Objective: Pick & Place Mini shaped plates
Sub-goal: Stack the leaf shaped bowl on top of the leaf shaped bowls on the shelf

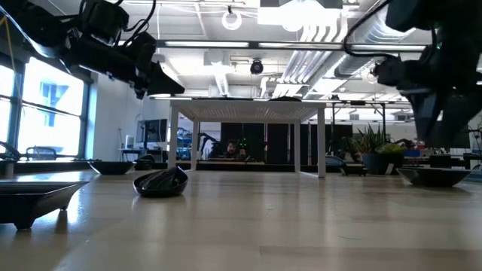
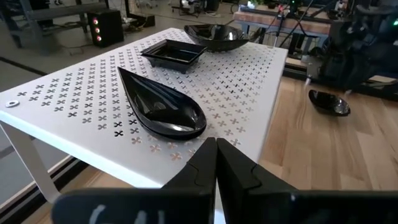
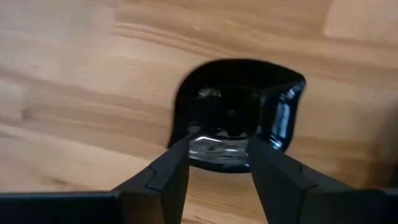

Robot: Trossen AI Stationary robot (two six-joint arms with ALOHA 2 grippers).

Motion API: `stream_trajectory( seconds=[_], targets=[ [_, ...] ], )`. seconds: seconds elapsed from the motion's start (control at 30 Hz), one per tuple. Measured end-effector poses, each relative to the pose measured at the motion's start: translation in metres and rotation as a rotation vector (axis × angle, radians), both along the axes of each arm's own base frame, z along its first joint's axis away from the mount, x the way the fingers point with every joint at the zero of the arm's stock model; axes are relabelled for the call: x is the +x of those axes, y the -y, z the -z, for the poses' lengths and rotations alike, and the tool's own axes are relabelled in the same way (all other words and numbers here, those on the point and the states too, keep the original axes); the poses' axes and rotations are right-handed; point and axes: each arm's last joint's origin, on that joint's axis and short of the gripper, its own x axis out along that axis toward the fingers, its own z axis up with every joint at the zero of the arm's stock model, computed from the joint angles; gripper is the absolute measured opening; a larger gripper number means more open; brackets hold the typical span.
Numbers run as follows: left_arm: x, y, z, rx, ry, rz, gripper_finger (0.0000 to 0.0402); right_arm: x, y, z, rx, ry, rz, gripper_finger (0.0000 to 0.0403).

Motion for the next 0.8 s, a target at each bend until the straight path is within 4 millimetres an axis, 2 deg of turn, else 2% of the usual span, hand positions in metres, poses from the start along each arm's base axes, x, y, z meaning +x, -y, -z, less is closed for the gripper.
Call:
stream_trajectory(
  seconds=[0.27, 0.53, 0.67, 0.8],
  targets=[
    [0.000, 0.000, 0.000, 0.000, 0.000, 0.000, 0.0001, -0.011, -0.017, 0.015, -0.024, -0.008, 0.061, 0.0148],
    [0.000, 0.000, 0.000, 0.000, 0.000, -0.001, 0.0001, -0.009, -0.037, 0.027, 0.008, -0.073, 0.029, 0.0146],
    [0.000, 0.000, 0.000, 0.000, 0.000, -0.001, 0.0001, -0.012, -0.039, 0.033, -0.006, -0.148, 0.109, 0.0146],
    [0.000, 0.000, 0.000, 0.000, 0.000, -0.001, 0.0001, -0.011, -0.036, 0.034, -0.051, -0.135, 0.139, 0.0147]
  ],
)
